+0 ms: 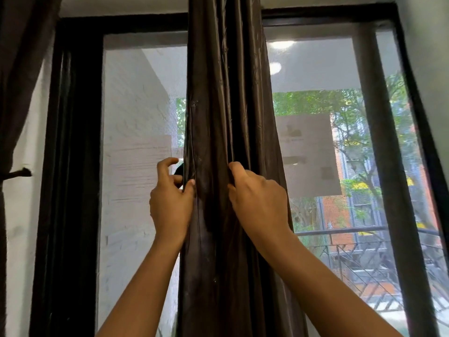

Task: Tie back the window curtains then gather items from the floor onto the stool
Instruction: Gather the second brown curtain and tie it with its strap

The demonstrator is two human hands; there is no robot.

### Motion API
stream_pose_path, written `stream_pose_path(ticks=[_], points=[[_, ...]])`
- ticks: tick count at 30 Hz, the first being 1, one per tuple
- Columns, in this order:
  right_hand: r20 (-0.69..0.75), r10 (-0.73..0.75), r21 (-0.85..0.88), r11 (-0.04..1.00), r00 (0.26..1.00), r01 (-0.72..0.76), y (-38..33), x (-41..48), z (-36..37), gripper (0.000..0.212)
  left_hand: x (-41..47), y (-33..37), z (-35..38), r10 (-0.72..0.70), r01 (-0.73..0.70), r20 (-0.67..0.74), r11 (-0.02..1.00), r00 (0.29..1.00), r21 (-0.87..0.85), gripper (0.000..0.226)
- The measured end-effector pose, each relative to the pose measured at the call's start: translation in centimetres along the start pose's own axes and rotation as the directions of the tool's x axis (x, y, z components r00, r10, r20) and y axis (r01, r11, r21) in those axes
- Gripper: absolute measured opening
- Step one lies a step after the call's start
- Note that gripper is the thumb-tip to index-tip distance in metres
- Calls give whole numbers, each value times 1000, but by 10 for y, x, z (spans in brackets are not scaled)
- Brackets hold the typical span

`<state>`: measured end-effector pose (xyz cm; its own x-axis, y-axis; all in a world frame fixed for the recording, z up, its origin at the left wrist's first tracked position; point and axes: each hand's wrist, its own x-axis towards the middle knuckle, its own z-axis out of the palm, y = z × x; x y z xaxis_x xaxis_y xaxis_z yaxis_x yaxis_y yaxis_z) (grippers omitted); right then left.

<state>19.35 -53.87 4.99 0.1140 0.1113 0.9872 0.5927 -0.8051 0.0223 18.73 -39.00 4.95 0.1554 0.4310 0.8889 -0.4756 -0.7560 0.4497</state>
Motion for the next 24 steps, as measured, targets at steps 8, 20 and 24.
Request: stream_pose_path(ticks=[8, 20, 24], points=[[-78, -71, -51, 996, 994, 67, -15, -30, 10, 39, -30, 13, -4, -71, 59, -28, 951, 997, -305, 20], [-67, 72, 281, 958, 995, -50, -22, -43, 32, 51, -29, 15, -11, -11, 52, 119, 935, 993, -351, 11], [-68, 118, 482, 873, 991, -71, -26, -47, 33, 44, -29, 17, -11, -26, 113, 208, 901, 978, -419, 10]])
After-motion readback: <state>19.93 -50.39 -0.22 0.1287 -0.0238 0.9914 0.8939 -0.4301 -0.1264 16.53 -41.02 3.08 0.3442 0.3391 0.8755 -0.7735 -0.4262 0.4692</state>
